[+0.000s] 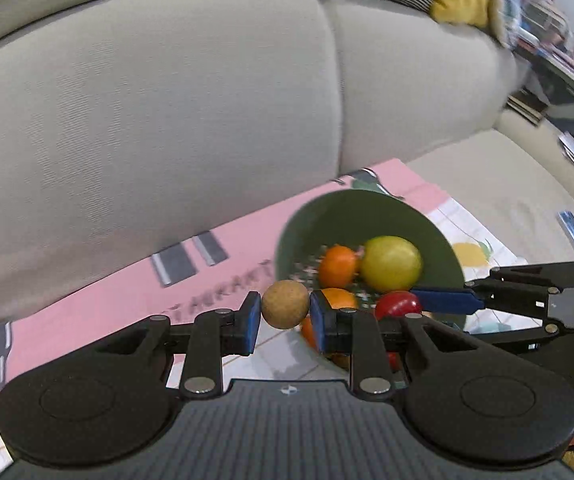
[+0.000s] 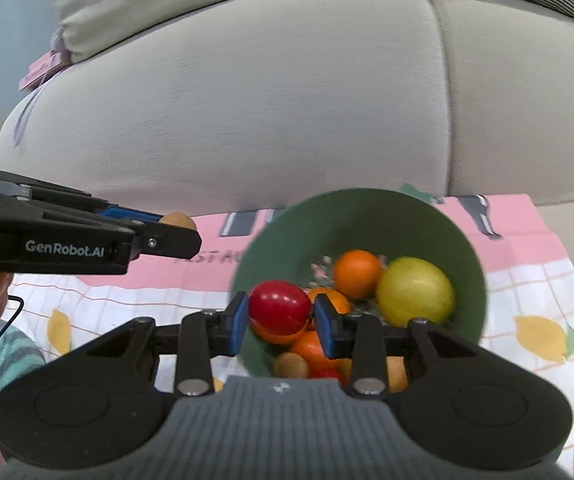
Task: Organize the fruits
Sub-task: 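Carry the nut and cherry tomato with both tools over the green colander, then open both tools to drop the nut and tomato into the colander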
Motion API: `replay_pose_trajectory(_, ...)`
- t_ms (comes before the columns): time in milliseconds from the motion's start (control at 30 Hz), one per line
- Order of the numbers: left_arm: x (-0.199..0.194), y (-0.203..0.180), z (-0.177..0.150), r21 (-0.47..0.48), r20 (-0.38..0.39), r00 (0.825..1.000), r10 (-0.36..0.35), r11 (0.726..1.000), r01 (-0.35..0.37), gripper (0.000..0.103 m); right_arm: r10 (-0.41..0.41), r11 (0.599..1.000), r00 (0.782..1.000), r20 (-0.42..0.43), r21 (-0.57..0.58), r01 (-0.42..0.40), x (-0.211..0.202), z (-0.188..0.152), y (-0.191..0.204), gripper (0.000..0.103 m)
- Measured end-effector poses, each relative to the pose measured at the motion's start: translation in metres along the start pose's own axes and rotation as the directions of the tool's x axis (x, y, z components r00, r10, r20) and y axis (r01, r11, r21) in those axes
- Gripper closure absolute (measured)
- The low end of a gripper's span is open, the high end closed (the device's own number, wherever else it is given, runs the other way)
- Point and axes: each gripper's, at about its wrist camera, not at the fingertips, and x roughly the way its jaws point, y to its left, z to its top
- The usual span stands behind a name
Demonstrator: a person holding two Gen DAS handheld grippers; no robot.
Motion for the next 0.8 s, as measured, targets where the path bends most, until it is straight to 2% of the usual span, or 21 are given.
replay_pose_trajectory(167, 0.017, -0.020, 0.008, 0.074, -0.029, 0.999, -0.015, 0.997, 0.018, 0.074, -0.019, 1.000, 1.000, 0.007, -0.007, 0.019, -0.001, -0.007, -0.014, 0.070)
replay_pose_trajectory(400, 0.047, -0.039, 0.016, 0.195, -0.098, 0.995, 0.015, 0.981, 0.004, 0.074, -0.022, 0.999, 1.000, -0.004, -0.037, 0.022, 0.010, -0.011, -0.027, 0.070)
replay_pose_trajectory(667, 0.076, -0.044, 0.023, 0.283, -0.148, 0.988, 0.054, 0.959, -0.010, 0.074, -0.020, 0.975, 1.000, -0.004, -0.222, 0.018, 0.030, -0.005, -0.023, 0.070)
replay_pose_trajectory(800, 0.088, -0.044, 0.027, 0.305, -0.177, 0.983, 0.050, 0.952, 0.007, 0.074, -0.029, 0.966, 0.999, -0.016, -0.258, 0.024, 0.042, -0.004, -0.023, 0.070)
